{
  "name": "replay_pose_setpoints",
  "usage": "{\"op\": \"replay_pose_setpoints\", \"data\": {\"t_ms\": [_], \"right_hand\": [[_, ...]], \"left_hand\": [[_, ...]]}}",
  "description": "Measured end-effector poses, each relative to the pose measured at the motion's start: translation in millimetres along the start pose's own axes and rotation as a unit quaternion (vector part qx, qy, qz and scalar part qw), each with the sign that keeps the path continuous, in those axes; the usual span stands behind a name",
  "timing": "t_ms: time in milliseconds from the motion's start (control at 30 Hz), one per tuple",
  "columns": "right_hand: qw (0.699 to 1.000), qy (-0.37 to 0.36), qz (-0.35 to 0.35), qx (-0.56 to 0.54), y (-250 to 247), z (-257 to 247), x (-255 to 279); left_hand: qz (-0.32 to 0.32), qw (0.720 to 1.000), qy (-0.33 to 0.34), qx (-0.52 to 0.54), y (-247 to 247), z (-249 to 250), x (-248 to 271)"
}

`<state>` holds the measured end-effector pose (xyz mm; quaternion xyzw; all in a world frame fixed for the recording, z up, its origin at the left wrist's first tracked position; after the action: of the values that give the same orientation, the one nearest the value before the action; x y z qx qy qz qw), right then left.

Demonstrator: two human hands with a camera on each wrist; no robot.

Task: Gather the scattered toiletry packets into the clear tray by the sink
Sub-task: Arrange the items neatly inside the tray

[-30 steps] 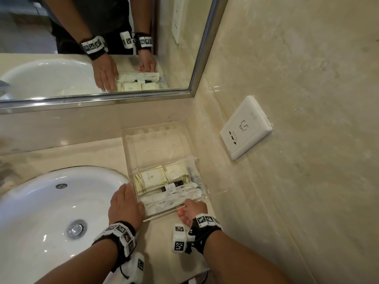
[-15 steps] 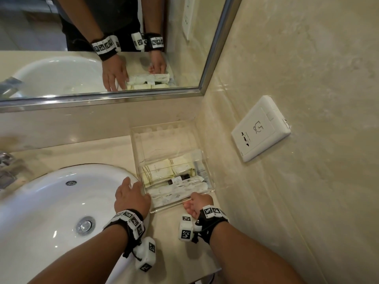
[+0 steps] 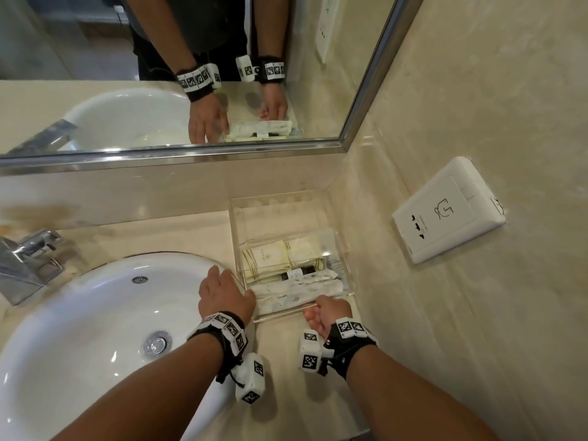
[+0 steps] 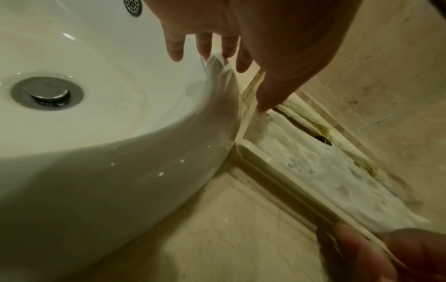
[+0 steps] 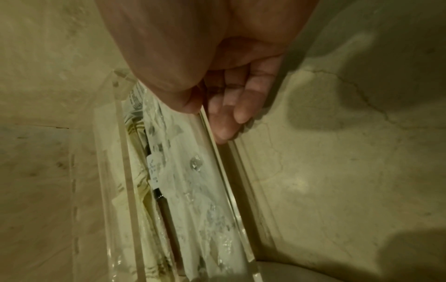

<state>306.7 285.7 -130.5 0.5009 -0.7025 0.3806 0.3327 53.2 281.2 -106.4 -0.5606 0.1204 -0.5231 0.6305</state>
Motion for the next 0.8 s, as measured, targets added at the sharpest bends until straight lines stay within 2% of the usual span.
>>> {"op": "replay_pose_setpoints", "data": {"t_ms": [233,433,800], "right_hand": [[1.0,-0.003,-0.001,-0.014,9,-9,3],[0.999,-0.009,-0.011,-0.039,23,-18,5],[0.999,-0.014,-0.009,-0.051,29,-26,6]], "left_hand": [[-0.003,1.0,-0.01,-0.002,-1,0,-7],[0.019,1.0,-0.02,-0.006,-10,-3,-21],[0.02,0.998,0.025,-0.063,-14,3,-31]]}}
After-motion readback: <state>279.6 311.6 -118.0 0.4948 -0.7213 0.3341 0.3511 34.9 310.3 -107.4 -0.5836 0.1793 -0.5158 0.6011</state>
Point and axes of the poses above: each hand's wrist, its own x-axis away from the middle knuckle, its own y-axis out of the palm, z = x × y, the point moved 6 cm from there along -x, towards the middle knuckle, and after that the axes turned 3 degrees about -x, right-handed, at the moved point
